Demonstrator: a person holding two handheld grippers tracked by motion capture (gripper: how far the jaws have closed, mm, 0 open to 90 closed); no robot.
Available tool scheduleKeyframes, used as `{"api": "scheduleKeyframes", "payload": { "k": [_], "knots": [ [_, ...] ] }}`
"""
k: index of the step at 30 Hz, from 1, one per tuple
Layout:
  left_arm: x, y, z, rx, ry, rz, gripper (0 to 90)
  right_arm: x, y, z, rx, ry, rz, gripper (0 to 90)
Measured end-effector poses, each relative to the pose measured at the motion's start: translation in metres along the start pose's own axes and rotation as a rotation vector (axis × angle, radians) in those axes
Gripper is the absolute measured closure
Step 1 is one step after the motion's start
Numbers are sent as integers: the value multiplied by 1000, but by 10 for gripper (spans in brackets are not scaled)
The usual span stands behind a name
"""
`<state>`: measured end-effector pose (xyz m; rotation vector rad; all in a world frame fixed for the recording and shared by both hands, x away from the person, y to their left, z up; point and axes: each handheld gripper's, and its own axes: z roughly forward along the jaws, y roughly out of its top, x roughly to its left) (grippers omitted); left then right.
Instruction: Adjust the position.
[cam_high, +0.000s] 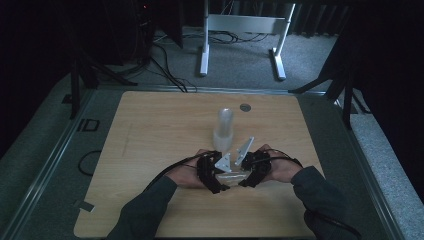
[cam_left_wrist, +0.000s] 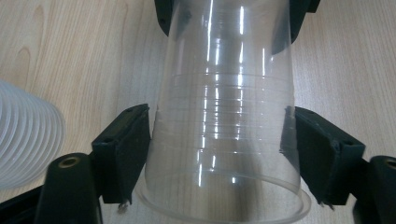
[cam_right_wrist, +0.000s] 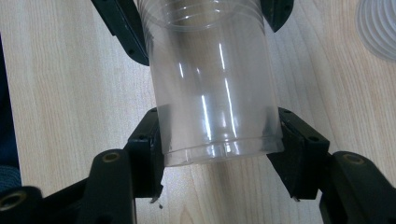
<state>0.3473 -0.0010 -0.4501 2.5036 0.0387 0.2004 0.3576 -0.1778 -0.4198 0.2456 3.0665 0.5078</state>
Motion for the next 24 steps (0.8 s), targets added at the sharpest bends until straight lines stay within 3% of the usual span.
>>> {"api": "scheduleKeyframes", "payload": {
  "k": [11,24],
  "knots": [
    [4,2,-3,-50,9,-52,178,-1,-5,0,-14,-11,15,418],
    [10,5,-17,-156,99,-104,169,-7,-20,-1,-37,-45,89,418]
  ]
}}
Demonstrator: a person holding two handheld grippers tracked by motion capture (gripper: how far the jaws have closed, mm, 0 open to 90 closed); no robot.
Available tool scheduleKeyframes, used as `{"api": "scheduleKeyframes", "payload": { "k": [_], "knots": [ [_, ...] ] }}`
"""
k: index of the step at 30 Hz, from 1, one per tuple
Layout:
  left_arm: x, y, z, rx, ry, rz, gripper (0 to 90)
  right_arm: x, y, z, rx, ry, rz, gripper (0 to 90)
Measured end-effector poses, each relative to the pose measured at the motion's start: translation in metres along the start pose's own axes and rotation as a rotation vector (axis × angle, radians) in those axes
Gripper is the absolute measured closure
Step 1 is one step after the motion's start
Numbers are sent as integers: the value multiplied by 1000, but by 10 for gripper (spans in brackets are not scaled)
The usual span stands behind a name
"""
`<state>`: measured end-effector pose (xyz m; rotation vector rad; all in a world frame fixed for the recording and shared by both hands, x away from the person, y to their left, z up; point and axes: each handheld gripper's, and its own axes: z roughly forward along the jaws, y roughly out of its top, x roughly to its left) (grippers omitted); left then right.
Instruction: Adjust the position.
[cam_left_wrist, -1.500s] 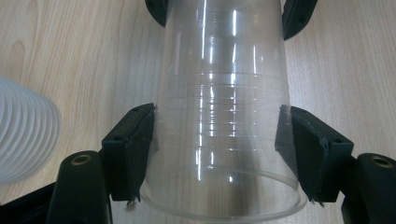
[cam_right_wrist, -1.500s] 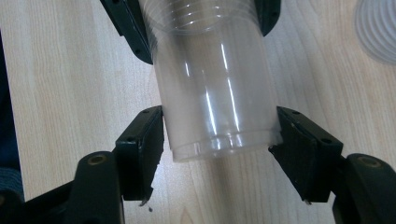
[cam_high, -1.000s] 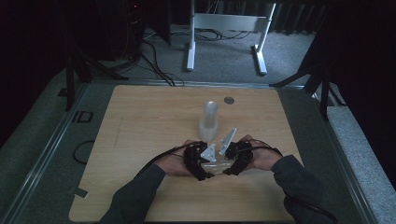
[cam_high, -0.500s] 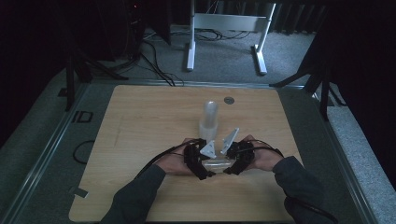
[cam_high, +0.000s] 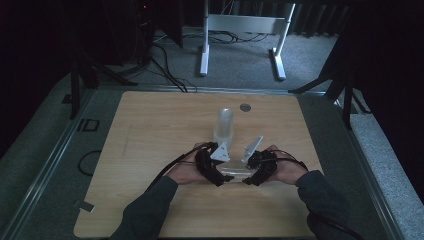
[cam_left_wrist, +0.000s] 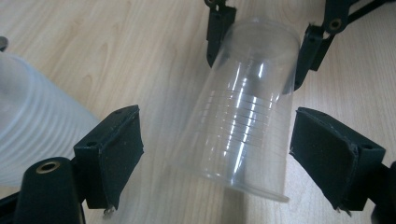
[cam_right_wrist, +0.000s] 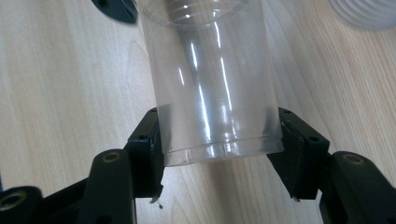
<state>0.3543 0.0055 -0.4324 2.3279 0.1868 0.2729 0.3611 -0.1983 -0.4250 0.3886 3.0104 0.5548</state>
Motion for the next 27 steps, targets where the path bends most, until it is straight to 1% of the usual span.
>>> {"api": "scheduleKeyframes", "payload": {
  "k": [1,2,4,7,13,15,16,17,18,21,22,24,25,27],
  "knots": [
    [0,0,0,0,0,0,169,0,0,0,0,0,0,418],
    [1,1,-1,-6,11,0,169,0,-1,0,3,-3,6,418],
    [0,1,-2,-12,26,3,169,-2,-4,1,8,-14,23,419],
    [1,2,-3,-25,35,4,170,-5,-7,1,10,-30,55,419],
    [2,0,-5,-59,35,-19,185,-11,-16,1,9,-58,118,420],
    [2,0,-6,-60,39,-17,194,-11,-17,1,8,-60,125,420],
    [2,0,-6,-61,40,-18,195,-13,-20,0,2,-70,148,420],
    [2,0,-5,-58,45,-16,196,-14,-21,0,1,-75,159,420],
    [2,0,-5,-56,41,-18,198,-15,-22,0,-3,-79,170,420],
    [3,0,-5,-57,42,-23,204,-16,-25,0,-4,-88,186,420],
    [3,0,-5,-60,42,-27,207,-17,-26,0,-7,-93,203,420],
    [3,0,-5,-64,44,-31,207,-17,-27,0,-7,-99,211,420],
    [3,0,-6,-65,47,-31,210,-19,-29,0,-11,-112,228,420],
    [4,0,-6,-70,53,-36,211,-20,-31,0,-22,-121,248,420]
  ]
}}
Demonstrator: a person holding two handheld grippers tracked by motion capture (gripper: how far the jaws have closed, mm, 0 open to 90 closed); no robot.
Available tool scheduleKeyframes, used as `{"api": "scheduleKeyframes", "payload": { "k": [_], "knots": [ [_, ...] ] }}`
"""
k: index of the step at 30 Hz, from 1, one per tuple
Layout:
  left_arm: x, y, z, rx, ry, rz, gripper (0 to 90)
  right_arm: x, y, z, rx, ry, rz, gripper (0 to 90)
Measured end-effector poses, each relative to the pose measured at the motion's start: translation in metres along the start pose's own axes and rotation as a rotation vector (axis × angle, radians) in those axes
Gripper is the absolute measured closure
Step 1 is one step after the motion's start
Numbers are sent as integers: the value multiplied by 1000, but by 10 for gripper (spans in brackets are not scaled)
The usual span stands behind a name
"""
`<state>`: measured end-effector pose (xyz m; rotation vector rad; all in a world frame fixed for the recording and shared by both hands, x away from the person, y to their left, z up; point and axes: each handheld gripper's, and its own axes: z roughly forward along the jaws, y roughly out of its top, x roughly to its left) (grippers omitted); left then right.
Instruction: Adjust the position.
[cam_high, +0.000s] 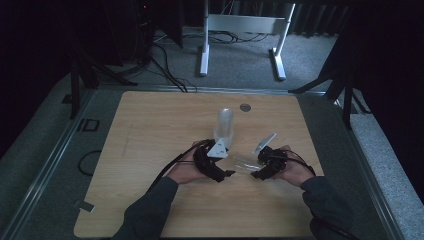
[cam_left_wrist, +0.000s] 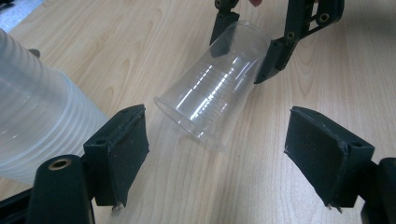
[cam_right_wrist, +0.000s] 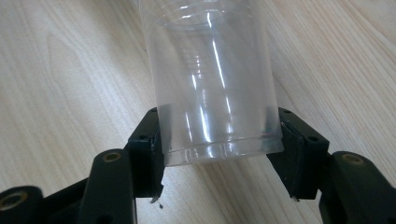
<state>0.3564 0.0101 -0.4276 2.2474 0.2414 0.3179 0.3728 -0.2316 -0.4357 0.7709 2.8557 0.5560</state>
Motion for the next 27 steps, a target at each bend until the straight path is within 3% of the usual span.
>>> {"api": "scheduleKeyframes", "payload": {
  "k": [9,27],
  "knots": [
    [2,0,-1,4,18,-5,221,-8,-7,-3,-44,-48,89,421],
    [5,-2,4,6,47,-62,238,-20,-23,-2,-107,-146,241,421]
  ]
}}
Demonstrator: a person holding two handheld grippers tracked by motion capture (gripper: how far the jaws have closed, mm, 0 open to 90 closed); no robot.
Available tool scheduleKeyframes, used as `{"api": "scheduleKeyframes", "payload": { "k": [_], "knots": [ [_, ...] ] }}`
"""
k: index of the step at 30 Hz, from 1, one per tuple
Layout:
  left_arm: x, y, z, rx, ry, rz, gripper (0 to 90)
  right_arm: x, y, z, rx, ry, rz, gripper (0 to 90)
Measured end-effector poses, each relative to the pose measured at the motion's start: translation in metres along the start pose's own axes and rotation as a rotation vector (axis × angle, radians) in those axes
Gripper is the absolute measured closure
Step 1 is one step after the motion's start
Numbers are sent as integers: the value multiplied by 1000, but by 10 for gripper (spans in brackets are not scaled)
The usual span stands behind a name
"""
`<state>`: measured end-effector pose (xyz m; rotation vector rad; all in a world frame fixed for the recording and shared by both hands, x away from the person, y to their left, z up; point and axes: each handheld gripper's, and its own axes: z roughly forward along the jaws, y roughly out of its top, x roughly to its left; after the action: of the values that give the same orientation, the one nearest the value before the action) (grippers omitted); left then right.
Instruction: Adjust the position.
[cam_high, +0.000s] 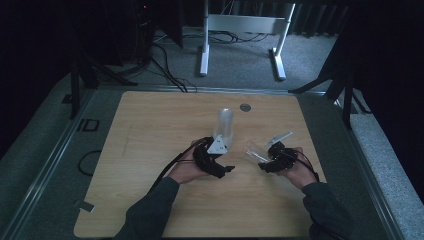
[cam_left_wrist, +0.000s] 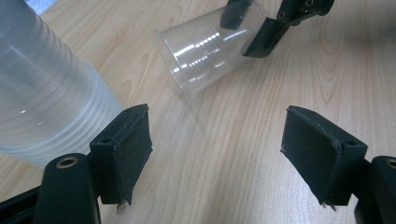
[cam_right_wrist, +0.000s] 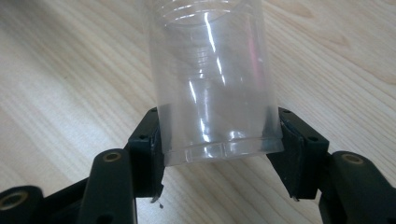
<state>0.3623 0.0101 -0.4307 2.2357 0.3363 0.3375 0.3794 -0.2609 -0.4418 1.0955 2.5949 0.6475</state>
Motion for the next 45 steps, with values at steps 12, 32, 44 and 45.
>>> {"api": "scheduleKeyframes", "payload": {
  "k": [12,32,44,45],
  "knots": [
    [0,1,4,6,20,-25,258,0,-4,0,-72,-87,73,422],
    [1,3,6,-6,40,-50,258,8,-8,6,-166,-255,214,422],
    [4,4,4,-38,43,-96,259,15,-15,10,-284,-332,314,422],
    [5,4,4,-40,44,-98,259,16,-15,10,-292,-337,318,422]
  ]
}}
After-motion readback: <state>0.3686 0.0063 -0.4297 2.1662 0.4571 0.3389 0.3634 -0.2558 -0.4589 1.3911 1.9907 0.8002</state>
